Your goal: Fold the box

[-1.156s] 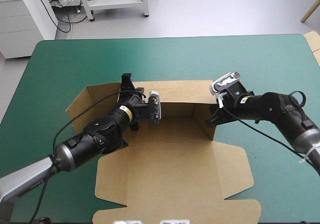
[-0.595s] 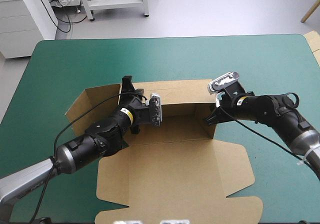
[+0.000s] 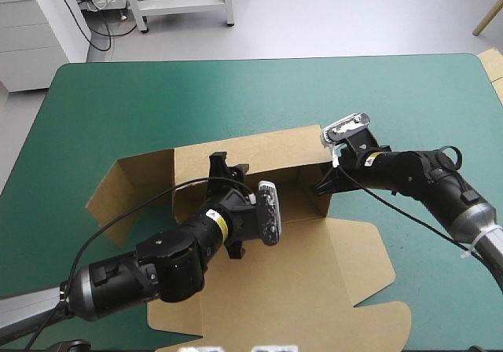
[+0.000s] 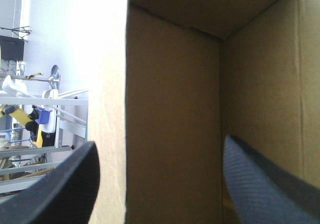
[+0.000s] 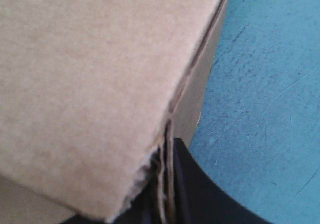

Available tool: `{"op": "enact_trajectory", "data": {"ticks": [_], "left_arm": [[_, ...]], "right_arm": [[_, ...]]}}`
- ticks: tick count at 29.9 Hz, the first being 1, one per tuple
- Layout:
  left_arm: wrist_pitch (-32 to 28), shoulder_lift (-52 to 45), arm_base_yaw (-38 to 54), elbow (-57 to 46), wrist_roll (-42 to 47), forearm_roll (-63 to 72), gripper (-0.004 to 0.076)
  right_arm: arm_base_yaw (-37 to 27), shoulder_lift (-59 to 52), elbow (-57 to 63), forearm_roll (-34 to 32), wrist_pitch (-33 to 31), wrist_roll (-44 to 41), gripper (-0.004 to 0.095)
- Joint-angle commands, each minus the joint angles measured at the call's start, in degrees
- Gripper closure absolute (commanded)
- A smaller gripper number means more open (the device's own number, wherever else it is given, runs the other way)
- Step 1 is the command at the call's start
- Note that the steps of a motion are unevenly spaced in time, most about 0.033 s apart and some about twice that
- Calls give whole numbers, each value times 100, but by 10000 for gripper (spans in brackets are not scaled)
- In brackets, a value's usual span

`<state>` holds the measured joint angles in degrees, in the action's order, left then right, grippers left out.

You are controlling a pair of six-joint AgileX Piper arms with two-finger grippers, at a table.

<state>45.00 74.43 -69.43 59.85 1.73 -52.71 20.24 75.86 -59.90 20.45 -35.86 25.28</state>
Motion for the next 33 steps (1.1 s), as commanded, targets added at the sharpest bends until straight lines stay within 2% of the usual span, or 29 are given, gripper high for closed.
{"op": "enact_trajectory", "data": {"ticks": [1,5,7,9,13,22,28,33], "left_arm": [[465,-208,-623,394,83,-141,223],[811,-208,-1126,639,83,-141,239],[873,-208,-1299,809,72,-105,293],[963,-208,-1366,1008,17,3,386],[957,-208,-1354,1433,-235,248,719],[992,-208,-1012,2044,-526,419,709],[1180,-208,195,2729,-1579,2118,709],[1407,-389,1525,3046,-1629,3044,709]], "right_arm": [[19,-119,-136,-139,146,-280,928],[19,-119,-160,-526,146,-624,928],[19,-119,-182,-526,146,-634,928],[19,-129,-194,-515,135,-634,928],[19,-129,-194,-503,146,-634,928],[19,-129,-194,-522,146,-634,929],[19,-129,-194,-522,146,-634,929],[19,-208,-194,-672,126,-634,928]]}}
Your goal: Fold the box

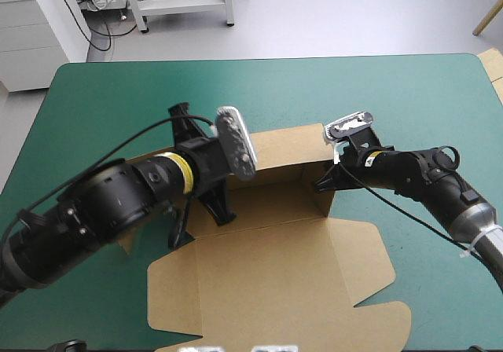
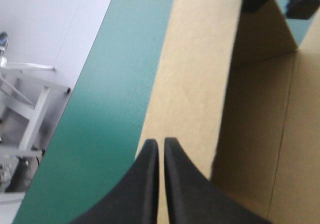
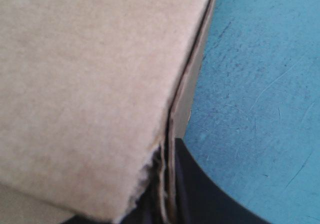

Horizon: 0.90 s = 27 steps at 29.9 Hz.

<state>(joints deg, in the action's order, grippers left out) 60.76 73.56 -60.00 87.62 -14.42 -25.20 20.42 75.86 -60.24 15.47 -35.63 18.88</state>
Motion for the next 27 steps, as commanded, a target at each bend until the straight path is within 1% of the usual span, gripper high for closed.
{"op": "enact_trajectory", "data": {"ticks": [1,3,6,10,13,16,20,27], "left_arm": [[-165,-361,795,269,-10,364,709],[-151,-522,1297,269,26,535,709],[-86,-783,1951,269,111,874,709],[204,-1154,2507,269,219,1059,715],[298,-1330,2715,269,310,977,717],[381,-1404,2901,269,318,940,717],[453,-1404,3023,246,324,848,717],[441,-1391,3084,246,443,748,717]], "right_arm": [[0,-261,-160,-270,97,-72,928],[0,-371,-160,-581,39,-336,928],[0,-540,-160,-1022,-221,-644,929],[0,-654,-171,-1075,-795,-670,929],[0,-627,-211,-1089,-1247,-786,929],[0,-574,-322,-1249,-1495,-1031,930],[0,-456,-537,-1547,-1581,-1245,929],[0,291,-1131,-1547,-1743,-1258,929]]}}
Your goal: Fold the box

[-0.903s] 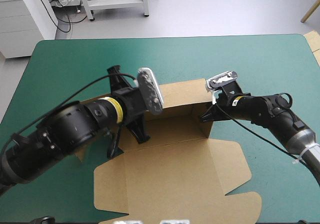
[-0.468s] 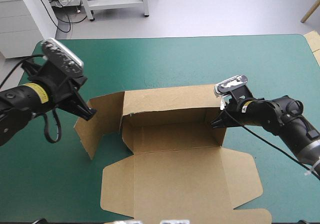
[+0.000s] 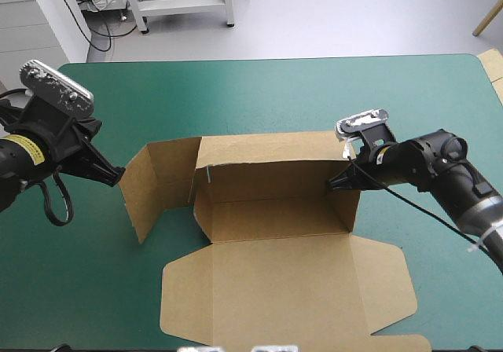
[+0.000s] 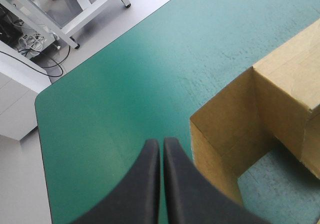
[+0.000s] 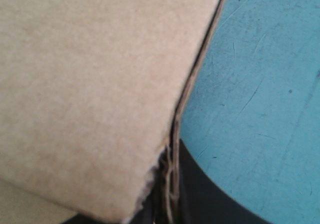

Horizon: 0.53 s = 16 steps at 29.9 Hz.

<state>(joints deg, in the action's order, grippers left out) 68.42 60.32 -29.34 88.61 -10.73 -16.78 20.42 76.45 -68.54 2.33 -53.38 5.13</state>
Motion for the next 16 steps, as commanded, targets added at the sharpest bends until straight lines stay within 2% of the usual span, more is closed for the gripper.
{"op": "enact_trajectory", "data": {"ticks": [1,12,14,16], "left_arm": [[-325,-67,18,147,73,-95,717],[-371,-67,18,147,73,-184,717],[-361,-67,18,147,73,-229,717],[-361,-67,18,147,73,-302,717]], "right_arm": [[0,369,-382,-233,19,118,930],[-47,2080,-1853,-591,-38,205,912],[-84,2215,-2063,-532,-49,205,872],[-132,2276,-2190,-474,-49,205,790]]}}
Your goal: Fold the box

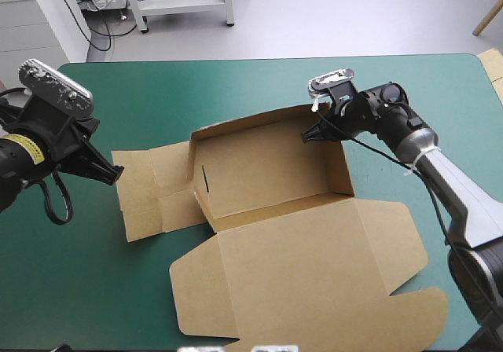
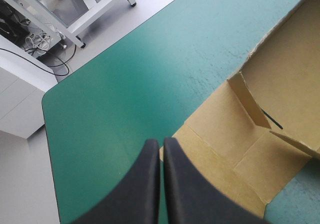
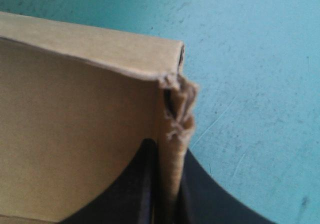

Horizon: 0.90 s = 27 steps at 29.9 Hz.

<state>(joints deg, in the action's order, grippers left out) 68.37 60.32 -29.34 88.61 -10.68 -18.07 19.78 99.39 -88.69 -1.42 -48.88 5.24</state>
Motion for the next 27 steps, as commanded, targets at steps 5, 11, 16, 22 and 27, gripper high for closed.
{"op": "enact_trajectory", "data": {"ticks": [5,11,16,22,27], "left_arm": [[-355,-67,18,147,69,-221,717],[-355,-67,18,147,123,-221,717],[-355,-57,18,147,376,-223,717],[-366,113,18,147,907,-506,717],[-355,342,18,143,907,-506,717]], "right_arm": [[-246,-18,-388,-59,-533,243,454],[-542,-89,-788,437,-999,351,297],[-625,-474,-996,674,-1237,462,297],[-625,-1076,-1180,663,-1618,475,297],[-625,-1383,-1194,631,-1664,475,299]]}}
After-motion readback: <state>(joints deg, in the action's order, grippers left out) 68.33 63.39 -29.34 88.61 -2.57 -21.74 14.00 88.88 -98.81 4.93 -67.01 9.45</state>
